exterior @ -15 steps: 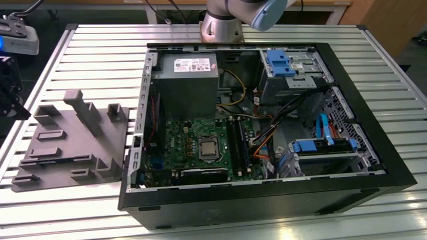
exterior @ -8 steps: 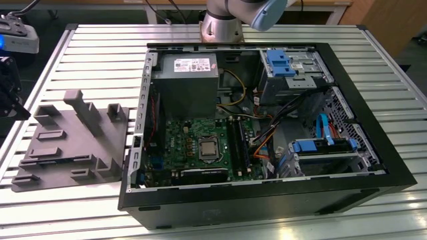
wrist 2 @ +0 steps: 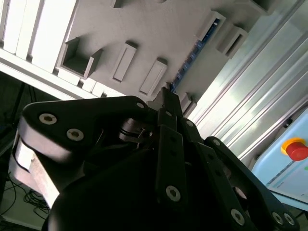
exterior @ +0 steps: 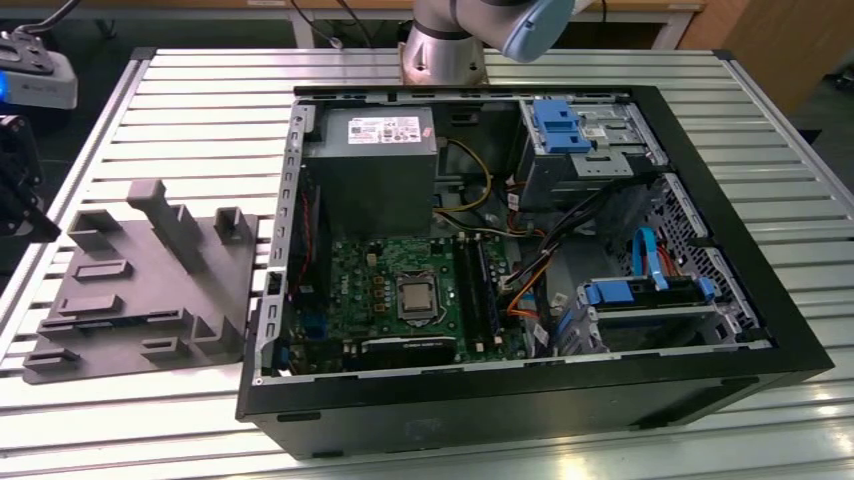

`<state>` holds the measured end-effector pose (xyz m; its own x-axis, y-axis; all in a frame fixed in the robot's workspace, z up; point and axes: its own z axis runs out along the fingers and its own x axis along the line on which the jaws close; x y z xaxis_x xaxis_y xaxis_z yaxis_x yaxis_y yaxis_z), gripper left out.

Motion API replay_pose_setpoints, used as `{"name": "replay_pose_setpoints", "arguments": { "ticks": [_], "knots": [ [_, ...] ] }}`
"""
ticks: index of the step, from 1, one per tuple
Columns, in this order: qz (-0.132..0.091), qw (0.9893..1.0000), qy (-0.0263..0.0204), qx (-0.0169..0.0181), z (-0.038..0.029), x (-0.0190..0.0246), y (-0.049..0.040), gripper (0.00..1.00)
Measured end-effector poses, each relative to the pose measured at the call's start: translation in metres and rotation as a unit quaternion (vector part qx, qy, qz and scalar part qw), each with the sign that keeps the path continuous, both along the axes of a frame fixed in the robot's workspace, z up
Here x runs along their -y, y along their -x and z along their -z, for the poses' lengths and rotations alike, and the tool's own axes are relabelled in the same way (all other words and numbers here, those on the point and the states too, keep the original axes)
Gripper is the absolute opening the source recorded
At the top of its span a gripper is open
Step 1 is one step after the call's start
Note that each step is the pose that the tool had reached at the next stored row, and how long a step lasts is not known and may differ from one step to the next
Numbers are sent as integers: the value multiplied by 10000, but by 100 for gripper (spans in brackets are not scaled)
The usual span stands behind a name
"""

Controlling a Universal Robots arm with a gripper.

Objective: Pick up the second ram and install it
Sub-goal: 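Pick up the second ram and move it above second insertion slot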

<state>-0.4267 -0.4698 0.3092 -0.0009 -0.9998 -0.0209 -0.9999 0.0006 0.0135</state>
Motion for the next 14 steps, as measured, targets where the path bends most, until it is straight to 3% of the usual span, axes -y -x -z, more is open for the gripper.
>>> {"name": "replay_pose_setpoints", "arguments": {
  "ticks": [7,14],
  "knots": [
    [0,10000,0,0,13,45,0,11],
    [1,10000,0,0,17,51,0,11]
  ]
}}
